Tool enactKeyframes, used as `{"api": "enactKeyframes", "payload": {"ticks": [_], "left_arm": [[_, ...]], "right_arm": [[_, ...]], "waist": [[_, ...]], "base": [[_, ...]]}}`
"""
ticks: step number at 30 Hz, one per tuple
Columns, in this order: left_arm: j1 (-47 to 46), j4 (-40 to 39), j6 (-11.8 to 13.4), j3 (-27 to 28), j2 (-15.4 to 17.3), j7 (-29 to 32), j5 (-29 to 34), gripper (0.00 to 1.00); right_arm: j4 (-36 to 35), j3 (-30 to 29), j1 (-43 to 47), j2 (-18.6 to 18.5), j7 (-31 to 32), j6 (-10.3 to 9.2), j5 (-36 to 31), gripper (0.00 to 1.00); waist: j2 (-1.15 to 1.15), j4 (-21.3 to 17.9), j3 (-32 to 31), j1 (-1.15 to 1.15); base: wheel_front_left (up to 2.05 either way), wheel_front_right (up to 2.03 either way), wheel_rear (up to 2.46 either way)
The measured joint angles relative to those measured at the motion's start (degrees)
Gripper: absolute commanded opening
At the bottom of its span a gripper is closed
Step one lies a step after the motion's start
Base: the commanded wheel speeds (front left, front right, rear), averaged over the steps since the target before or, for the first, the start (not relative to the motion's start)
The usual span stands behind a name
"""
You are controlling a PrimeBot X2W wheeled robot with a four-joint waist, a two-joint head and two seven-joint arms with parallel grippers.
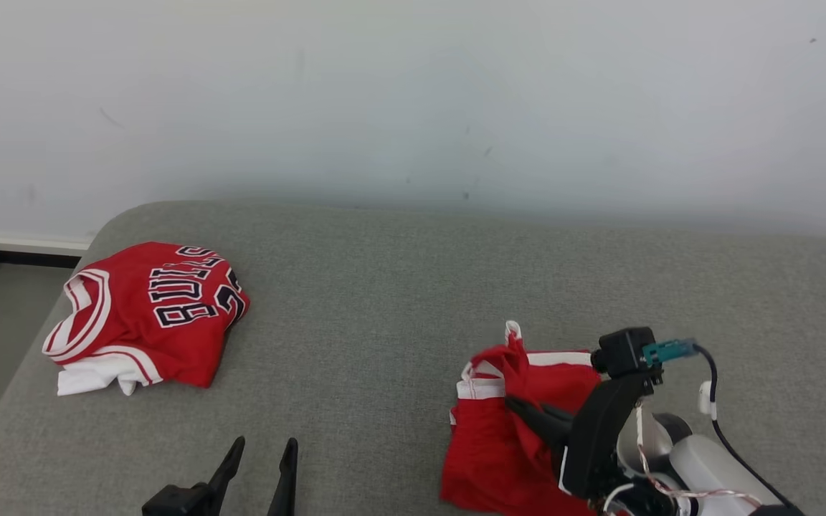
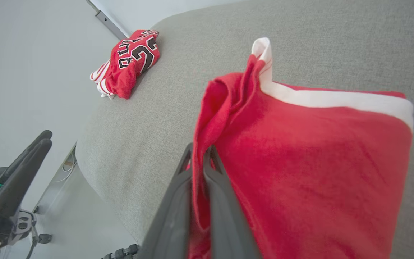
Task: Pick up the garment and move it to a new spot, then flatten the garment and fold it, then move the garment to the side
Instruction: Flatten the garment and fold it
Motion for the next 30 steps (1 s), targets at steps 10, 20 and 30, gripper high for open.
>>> {"api": "enactKeyframes", "payload": {"ticks": [10,20,30], "left_arm": [[0.0,0.3,-0.2,0.5,0.1,0.0,-0.1,1.0],[-0.7,0.7,-0.3,-0.3,-0.6,0.0,-0.1,1.0],[-1.0,1.6,-0.3,-0.1,-0.5,0.0,-0.1,1.0]], "right_arm": [[2.4,1.5,1.3,1.3,0.8,-3.31,-1.8,0.0],[4.7,1.3,0.7,2.9,0.5,-5.38,-1.8,0.04],[2.4,-0.6,0.3,2.1,-1.1,-4.87,-1.7,1.0]], "waist": [[0.0,1.3,0.6,0.0],[0.0,2.4,1.2,0.0],[0.0,2.7,1.3,0.0]], "base": [[0.0,0.0,0.0],[0.0,0.0,0.0],[0.0,0.0,0.0]]}}
